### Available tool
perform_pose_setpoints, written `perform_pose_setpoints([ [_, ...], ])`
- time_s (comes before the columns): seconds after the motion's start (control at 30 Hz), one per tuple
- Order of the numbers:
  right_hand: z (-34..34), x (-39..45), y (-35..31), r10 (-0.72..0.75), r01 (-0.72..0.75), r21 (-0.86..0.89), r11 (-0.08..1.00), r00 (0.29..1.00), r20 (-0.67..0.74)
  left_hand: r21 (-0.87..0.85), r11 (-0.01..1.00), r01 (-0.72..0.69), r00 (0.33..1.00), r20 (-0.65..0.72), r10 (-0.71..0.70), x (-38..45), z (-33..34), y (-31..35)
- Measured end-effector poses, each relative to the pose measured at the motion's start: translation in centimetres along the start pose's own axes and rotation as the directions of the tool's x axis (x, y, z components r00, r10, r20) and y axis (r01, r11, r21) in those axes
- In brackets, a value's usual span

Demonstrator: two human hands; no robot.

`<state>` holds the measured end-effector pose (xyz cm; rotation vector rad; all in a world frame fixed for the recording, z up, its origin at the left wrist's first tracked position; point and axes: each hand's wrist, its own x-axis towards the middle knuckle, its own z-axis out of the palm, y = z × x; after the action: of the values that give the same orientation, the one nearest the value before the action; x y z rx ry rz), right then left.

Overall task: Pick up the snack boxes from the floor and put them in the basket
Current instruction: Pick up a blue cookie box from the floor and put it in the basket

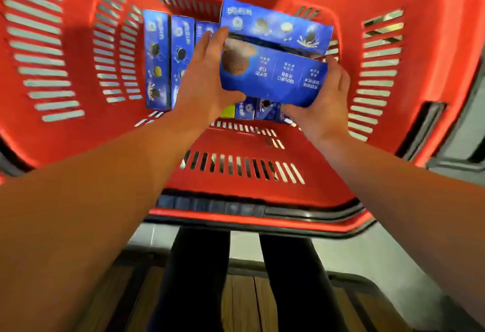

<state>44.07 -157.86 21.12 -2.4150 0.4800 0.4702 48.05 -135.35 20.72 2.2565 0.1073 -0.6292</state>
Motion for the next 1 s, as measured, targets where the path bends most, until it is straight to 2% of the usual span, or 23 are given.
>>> perform_pose_setpoints([
  [0.23,3.8,4.8,1.5,0.062,-0.061,-0.023,0.998,0.998,0.020,0.009,1.000,0.016,0.995,-0.097,-0.015,3.6,3.9,-2.9],
  [0.43,0.7,1.9,-0.8,0.060,-0.049,-0.114,0.992,0.994,0.095,-0.010,0.995,0.096,0.990,-0.099,-0.096,1.3,1.5,-1.0],
  [0.57,-4.4,-3.8,-6.1,-0.006,0.060,-0.205,0.977,0.966,0.258,-0.009,0.993,0.122,0.981,-0.149,-0.122,-4.8,-3.8,4.2],
  [0.7,-11.0,-10.5,-12.5,-0.177,0.263,-0.176,0.949,0.903,0.391,-0.065,0.990,0.122,0.976,-0.175,-0.131,-13.9,-10.3,11.4],
  [0.83,-16.4,-15.3,-17.3,-0.300,0.414,-0.171,0.894,0.837,0.457,-0.075,0.973,0.219,0.953,-0.199,-0.230,-22.5,-15.6,15.2],
  [0.93,-20.2,-18.6,-21.1,-0.399,0.556,-0.183,0.811,0.754,0.522,-0.158,0.943,0.292,0.903,-0.279,-0.326,-28.9,-19.6,17.3],
  [1.0,-21.9,-20.9,-23.7,-0.444,0.619,-0.195,0.760,0.716,0.539,-0.213,0.915,0.342,0.875,-0.282,-0.393,-32.8,-21.9,17.9],
])
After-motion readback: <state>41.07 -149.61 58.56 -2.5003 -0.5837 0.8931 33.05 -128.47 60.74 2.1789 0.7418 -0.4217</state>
